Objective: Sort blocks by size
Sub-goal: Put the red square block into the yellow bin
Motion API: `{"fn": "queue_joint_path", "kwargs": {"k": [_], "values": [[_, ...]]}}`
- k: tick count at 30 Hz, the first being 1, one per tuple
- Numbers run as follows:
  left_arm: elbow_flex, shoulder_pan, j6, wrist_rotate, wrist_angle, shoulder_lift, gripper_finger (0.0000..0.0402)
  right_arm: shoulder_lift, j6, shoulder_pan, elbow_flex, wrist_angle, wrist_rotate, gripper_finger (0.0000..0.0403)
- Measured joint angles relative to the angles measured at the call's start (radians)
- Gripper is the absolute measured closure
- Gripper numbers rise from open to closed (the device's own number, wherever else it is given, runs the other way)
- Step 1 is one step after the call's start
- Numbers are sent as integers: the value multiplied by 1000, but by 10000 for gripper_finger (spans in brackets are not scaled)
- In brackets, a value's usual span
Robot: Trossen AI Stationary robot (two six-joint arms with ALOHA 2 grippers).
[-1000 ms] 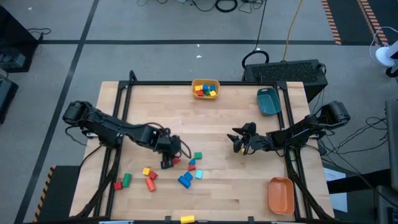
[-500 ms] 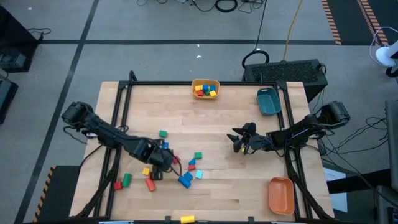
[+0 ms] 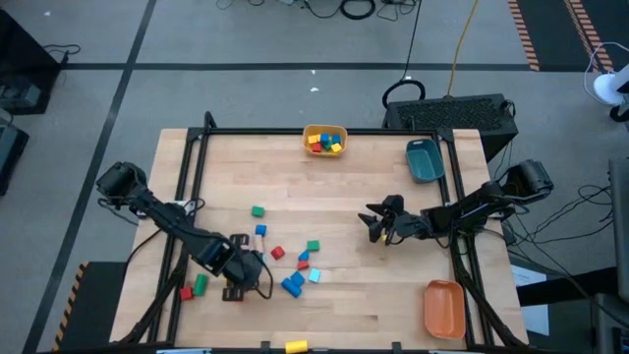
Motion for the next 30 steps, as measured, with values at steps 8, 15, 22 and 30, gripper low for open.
{"fn": "queue_joint_path", "kwargs": {"k": [8, 15, 22, 30], "values": [[0, -35, -195, 26, -1, 0, 228, 0, 0, 16, 0, 0, 2, 174], [-47, -33, -450, 21, 0, 0, 228, 0, 8, 39, 0, 1, 7, 174], [-101, -30, -632, 21, 4, -3, 228, 0, 11, 43, 0, 2, 14, 174], [-107, -29, -649, 11, 108, 2, 228, 0, 15, 43, 0, 6, 14, 174]]}}
